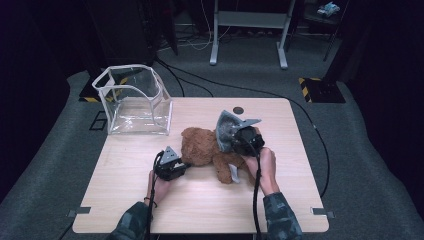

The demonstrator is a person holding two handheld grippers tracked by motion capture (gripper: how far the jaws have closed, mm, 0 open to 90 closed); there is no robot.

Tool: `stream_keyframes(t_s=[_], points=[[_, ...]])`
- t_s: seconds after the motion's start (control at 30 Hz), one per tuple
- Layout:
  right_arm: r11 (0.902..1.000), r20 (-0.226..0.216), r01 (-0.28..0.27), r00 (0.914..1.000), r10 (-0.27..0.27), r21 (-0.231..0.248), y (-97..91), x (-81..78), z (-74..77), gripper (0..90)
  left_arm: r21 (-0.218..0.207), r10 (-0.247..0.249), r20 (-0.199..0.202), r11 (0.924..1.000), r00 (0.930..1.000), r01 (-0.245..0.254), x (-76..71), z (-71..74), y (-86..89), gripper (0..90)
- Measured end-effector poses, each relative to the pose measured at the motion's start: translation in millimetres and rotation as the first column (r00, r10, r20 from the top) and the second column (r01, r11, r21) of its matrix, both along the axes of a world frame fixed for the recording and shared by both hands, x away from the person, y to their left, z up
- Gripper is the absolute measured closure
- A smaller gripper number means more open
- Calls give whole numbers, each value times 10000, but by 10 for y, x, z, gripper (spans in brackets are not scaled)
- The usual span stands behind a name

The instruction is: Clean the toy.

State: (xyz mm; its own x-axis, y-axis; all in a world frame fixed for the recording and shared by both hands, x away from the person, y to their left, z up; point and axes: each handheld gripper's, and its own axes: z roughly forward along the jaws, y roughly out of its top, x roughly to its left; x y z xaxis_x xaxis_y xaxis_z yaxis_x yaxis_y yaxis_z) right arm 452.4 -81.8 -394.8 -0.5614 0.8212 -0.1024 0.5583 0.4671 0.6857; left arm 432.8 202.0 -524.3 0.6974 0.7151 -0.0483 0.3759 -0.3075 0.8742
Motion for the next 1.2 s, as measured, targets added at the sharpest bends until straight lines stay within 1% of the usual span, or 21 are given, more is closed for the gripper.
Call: stream_keyframes(t_s=[0.07, 0.1, 0.13, 0.2, 0.27, 0.3, 0.33, 0.47, 0.53, 0.67, 0.7, 0.77, 0.87, 0.93, 0.97, 1.0, 1.03, 1.07, 1.13, 1.17, 1.2], points=[[9994, -207, -73, 9998, 66, -331, 76, 40, -63, 711, -48, 41, 55, 10000, 10000, -41, 0, -4, -2, 683], [9987, -253, -65, 9997, 53, -503, 78, 63, -101, 712, -41, -8, 25, 10000, 10000, 8, 0, -1, 1, 683], [9991, -302, 2, 9995, -15, -422, 64, 74, -130, 712, -21, -41, 0, 10000, 10000, 41, 0, 1, 2, 683], [9998, -322, 165, 9993, -168, -88, 7, 79, -157, 714, -23, -44, 8, 10000, 10000, 44, -1, 0, 0, 683], [9992, -360, 371, 9986, -377, -162, -43, 63, -161, 714, -19, -57, 5, 10000, 10000, 57, 0, 1, 2, 683], [9990, -330, 365, 9988, -374, -258, -73, 62, -163, 714, -25, -55, 5, 10000, 10000, 55, -1, 1, 2, 683], [9982, -296, 479, 9984, -489, -349, -101, 58, -166, 714, -30, -47, 12, 10000, 10000, 47, -1, 0, 1, 683], [9958, -437, 867, 9952, -878, -283, -259, 61, -187, 715, -48, -56, 13, 10000, 10000, 56, -1, 0, 2, 683], [9945, -400, 991, 9941, -1004, -334, -337, 66, -212, 715, -35, -59, 9, 10000, 10000, 59, -1, 1, 2, 683], [9892, -415, 1413, 9889, -1429, -392, -458, 63, -270, 714, -16, -53, 5, 10000, 10000, 53, -1, 1, 1, 683], [9871, -508, 1537, 9865, -1559, -441, -476, 57, -282, 714, -13, -51, 7, 10000, 10000, 51, -1, 1, 1, 683], [9840, -520, 1613, 9849, -1654, -753, -512, 62, -317, 714, 15, -72, -22, 10000, 10000, 72, 0, 3, 3, 683], [9820, -669, 1721, 9819, -1773, -773, -560, 67, -334, 712, 24, -63, -28, 10000, 10000, 63, 0, 3, 3, 683], [9835, -628, 1677, 9831, -1719, -672, -571, 58, -297, 712, 12, -31, -16, 10000, 10000, 31, 1, 2, 2, 683], [9830, -541, 1713, 9831, -1750, -654, -546, 35, -247, 712, 54, -19, 38, 10000, 10000, 19, 4, 2, 4, 683], [9844, -381, 1645, 9852, -1670, -623, -531, 24, -211, 712, 60, -25, 29, 10000, 10000, 25, 4, 2, 5, 683], [9868, -257, 1566, 9871, -1577, -412, -502, 4, -161, 712, 85, -57, 4, 9999, 10000, 57, 4, 4, 6, 683], [9892, -244, 1451, 9890, -1456, -224, -464, -16, -108, 711, 87, -47, 6, 10000, 10000, 47, 3, 4, 5, 683], [9944, -42, 1055, 9944, -1055, 4, -368, -33, -32, 711, 93, -50, 4, 9999, 10000, 50, 4, 4, 5, 684], [9956, -73, 938, 9956, -938, 78, -304, -42, -6, 711, 92, -50, -4, 9999, 10000, 50, 3, 4, 5, 683], [9972, -27, 751, 9972, -751, 16, -245, -35, 4, 711, 84, -42, -1, 10000, 10000, 42, 4, 4, 4, 684]])
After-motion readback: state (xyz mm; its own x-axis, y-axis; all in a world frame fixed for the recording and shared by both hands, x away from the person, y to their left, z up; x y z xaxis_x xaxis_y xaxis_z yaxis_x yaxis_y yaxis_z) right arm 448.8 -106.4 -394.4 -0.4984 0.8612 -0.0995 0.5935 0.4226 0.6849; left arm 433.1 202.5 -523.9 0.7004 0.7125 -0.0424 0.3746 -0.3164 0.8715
